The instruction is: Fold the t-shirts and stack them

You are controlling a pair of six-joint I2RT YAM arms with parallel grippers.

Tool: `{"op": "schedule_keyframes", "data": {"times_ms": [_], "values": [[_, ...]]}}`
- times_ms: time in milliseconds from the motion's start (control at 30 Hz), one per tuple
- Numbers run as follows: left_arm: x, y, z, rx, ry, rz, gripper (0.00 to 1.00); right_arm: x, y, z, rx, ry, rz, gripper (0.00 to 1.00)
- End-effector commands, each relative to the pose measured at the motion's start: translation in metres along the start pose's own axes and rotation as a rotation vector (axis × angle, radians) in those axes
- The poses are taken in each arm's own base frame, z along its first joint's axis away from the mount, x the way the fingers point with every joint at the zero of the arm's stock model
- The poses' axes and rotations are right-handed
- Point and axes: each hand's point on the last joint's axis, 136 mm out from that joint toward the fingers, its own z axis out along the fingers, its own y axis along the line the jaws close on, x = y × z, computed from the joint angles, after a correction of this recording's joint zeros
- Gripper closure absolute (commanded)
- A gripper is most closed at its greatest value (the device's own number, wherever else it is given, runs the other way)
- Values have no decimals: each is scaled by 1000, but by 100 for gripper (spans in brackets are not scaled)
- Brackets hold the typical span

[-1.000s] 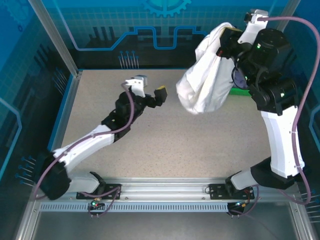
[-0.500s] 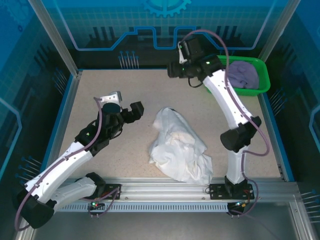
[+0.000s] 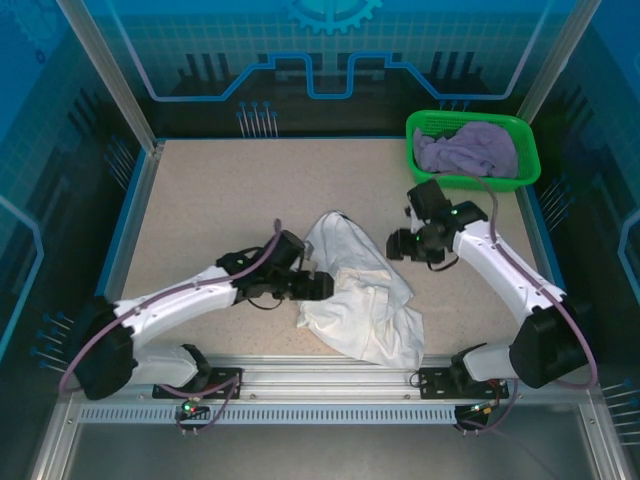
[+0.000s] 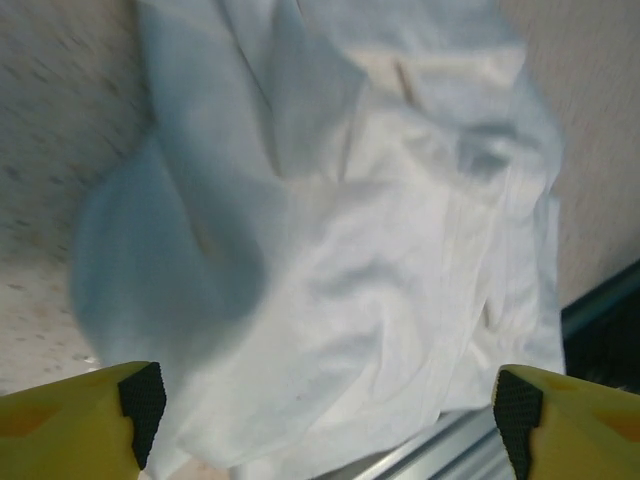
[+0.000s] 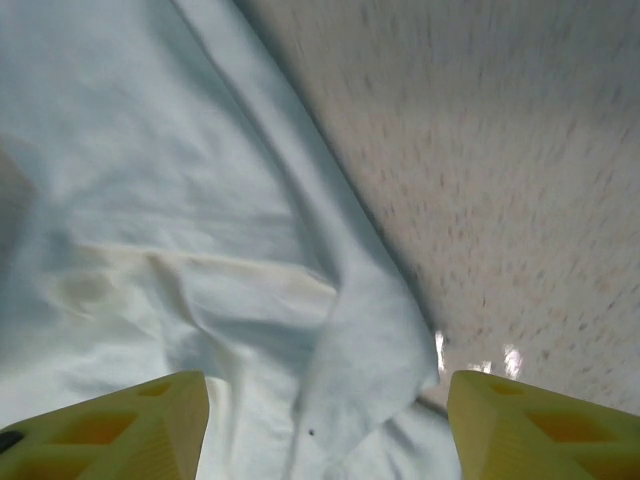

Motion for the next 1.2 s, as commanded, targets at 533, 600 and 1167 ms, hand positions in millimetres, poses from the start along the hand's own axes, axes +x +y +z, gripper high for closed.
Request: {"op": "schedule_keyframes", "data": {"times_ms": [533,600,1167], "values": [[-8,-16,54,-75,13,9,68,79,37,68,-86,211,4,57],[-9,-17,54,-74,8,13,82,79,36,70,-86,198,15,67],[-62,-62,-14,77,-185,168,58,49,21,38,-95,-7,108,100]]}}
